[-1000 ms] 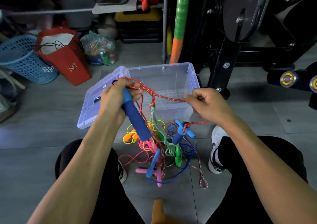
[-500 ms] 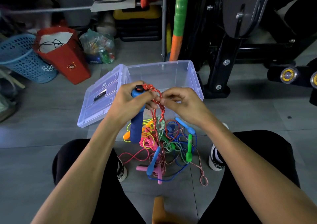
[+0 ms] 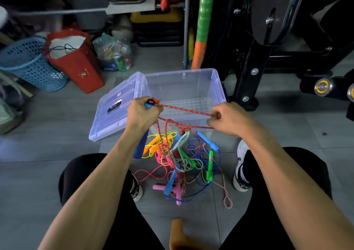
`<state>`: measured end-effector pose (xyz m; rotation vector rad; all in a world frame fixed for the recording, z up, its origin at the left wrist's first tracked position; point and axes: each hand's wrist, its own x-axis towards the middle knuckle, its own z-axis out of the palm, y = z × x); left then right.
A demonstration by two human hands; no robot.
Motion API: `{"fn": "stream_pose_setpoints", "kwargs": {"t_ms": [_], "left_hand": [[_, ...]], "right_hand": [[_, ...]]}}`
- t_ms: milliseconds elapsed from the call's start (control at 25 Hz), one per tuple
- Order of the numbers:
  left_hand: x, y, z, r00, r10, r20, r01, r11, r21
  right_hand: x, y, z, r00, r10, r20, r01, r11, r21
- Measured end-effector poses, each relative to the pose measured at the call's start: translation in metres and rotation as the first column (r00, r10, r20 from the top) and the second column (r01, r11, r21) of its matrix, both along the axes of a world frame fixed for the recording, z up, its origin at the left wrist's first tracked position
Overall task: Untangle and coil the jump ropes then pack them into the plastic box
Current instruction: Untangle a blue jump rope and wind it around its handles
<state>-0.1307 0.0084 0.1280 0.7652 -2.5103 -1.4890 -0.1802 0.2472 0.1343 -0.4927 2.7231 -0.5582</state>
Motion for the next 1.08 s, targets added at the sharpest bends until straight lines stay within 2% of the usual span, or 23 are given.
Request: {"fn": "stream_pose_setpoints", "kwargs": {"t_ms": [80, 160, 240, 360, 440, 520, 600, 680, 800, 920, 1080], "left_hand": [[-0.004, -0.006, -0.006, 0.998, 0.068, 0.004, -0.068, 0.998, -0.016], [-0.005, -0.014, -0.008, 0.994, 0.113, -0.010, -0.114, 0.993, -0.022], [-0.004, -0.012, -0.011, 0.995, 0.104, 0.002, -0.103, 0.994, -0.037], [0.001, -0.002, -0.016, 0.999, 0.025, 0.042, -0.020, 0.993, -0.118], [0.005, 0.004, -0.021, 0.997, -0.030, 0.071, 0.043, 0.982, -0.185], [0.009, 0.013, -0.026, 0.992, -0.080, 0.101, 0.100, 0.973, -0.209], [0.011, 0.027, -0.031, 0.986, -0.121, 0.118, 0.136, 0.981, -0.136], [0.014, 0.041, -0.035, 0.979, -0.163, 0.122, 0.165, 0.986, -0.010], [0.015, 0.054, -0.037, 0.975, -0.204, 0.090, 0.192, 0.973, 0.131], [0.014, 0.058, -0.031, 0.961, -0.261, 0.085, 0.241, 0.950, 0.198], [0.009, 0.065, -0.031, 0.914, -0.397, 0.082, 0.373, 0.904, 0.210]], "right_hand": [[0.000, 0.007, -0.004, 0.998, -0.031, -0.060, 0.038, 0.991, 0.126], [0.002, 0.008, -0.011, 1.000, -0.011, -0.001, 0.010, 0.981, 0.192], [0.004, 0.009, -0.013, 0.985, 0.006, 0.170, -0.021, 0.996, 0.089], [0.003, 0.009, -0.008, 0.941, 0.028, 0.337, 0.045, 0.978, -0.206], [0.005, 0.007, -0.008, 0.932, -0.038, 0.362, 0.196, 0.889, -0.413], [0.008, 0.002, -0.006, 0.866, -0.058, 0.497, 0.389, 0.704, -0.595], [0.012, -0.005, -0.005, 0.780, 0.019, 0.625, 0.517, 0.544, -0.661], [0.015, -0.013, -0.003, 0.767, 0.023, 0.642, 0.553, 0.484, -0.678], [0.013, -0.018, -0.001, 0.829, -0.018, 0.559, 0.501, 0.470, -0.727], [0.007, -0.015, 0.001, 0.860, -0.041, 0.509, 0.466, 0.468, -0.750], [0.003, -0.009, 0.005, 0.844, -0.029, 0.535, 0.509, 0.357, -0.783]]}}
